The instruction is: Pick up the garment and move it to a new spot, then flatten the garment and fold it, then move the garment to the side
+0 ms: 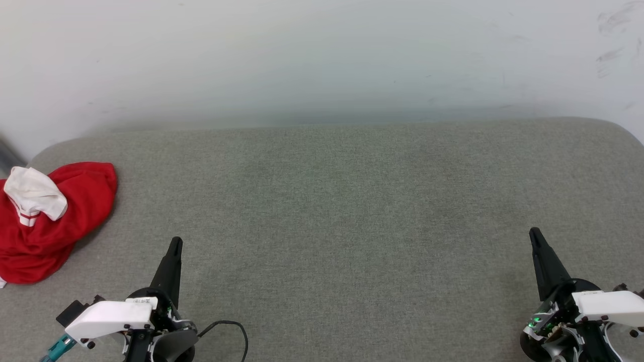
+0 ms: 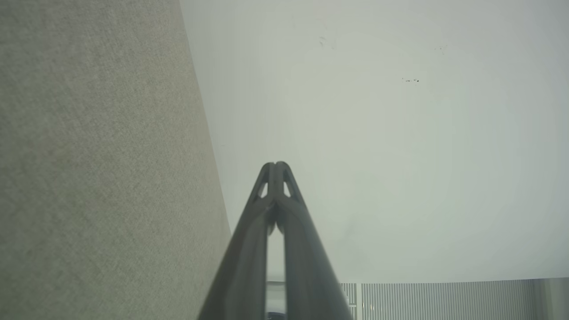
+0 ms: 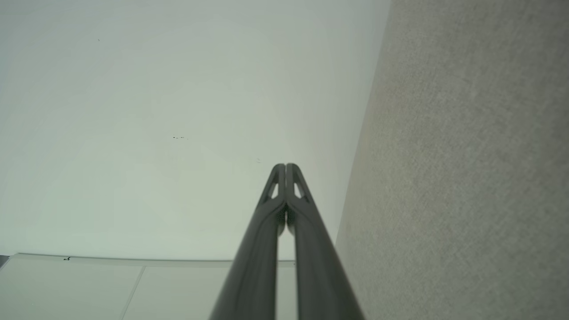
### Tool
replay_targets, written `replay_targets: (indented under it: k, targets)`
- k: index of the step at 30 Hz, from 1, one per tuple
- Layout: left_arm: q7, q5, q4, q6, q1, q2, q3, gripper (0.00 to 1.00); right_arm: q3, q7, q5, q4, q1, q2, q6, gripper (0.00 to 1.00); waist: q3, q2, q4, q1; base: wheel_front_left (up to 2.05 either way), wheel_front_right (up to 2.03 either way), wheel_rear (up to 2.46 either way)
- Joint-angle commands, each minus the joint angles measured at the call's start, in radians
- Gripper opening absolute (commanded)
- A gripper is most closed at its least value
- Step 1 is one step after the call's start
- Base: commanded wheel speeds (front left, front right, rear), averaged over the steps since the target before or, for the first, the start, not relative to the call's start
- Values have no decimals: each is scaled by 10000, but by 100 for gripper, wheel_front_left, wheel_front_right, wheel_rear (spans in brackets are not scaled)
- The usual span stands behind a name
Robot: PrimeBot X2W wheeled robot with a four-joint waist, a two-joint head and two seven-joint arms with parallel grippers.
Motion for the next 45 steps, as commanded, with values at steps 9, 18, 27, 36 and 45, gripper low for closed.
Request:
replay_targets:
  k: [9, 18, 27, 36, 45]
  targets:
    - [15, 2, -9, -40, -61, 2, 23, 0, 8, 5, -44, 5, -123, 32, 0, 0, 0, 0, 0, 1, 0, 0, 0]
    - [15, 2, -9, -40, -61, 2, 23, 0, 6, 5, -44, 5, -123, 32, 0, 0, 0, 0, 0, 1, 0, 0, 0]
    - [15, 2, -9, -40, -61, 2, 22, 0, 6, 4, -44, 5, -123, 32, 0, 0, 0, 0, 0, 1, 0, 0, 0]
    - [-39, 13, 164, 7, 132, -21, -41, 100, 25, -33, -9, 179, 151, 6, 0, 100, 3, 0, 0, 1, 0, 0, 0]
    - [-502, 684, -89, 20, 240, -17, 81, 100, 17, -497, -622, 53, 235, 7, 0, 100, 13, 0, -1, 1, 0, 0, 0]
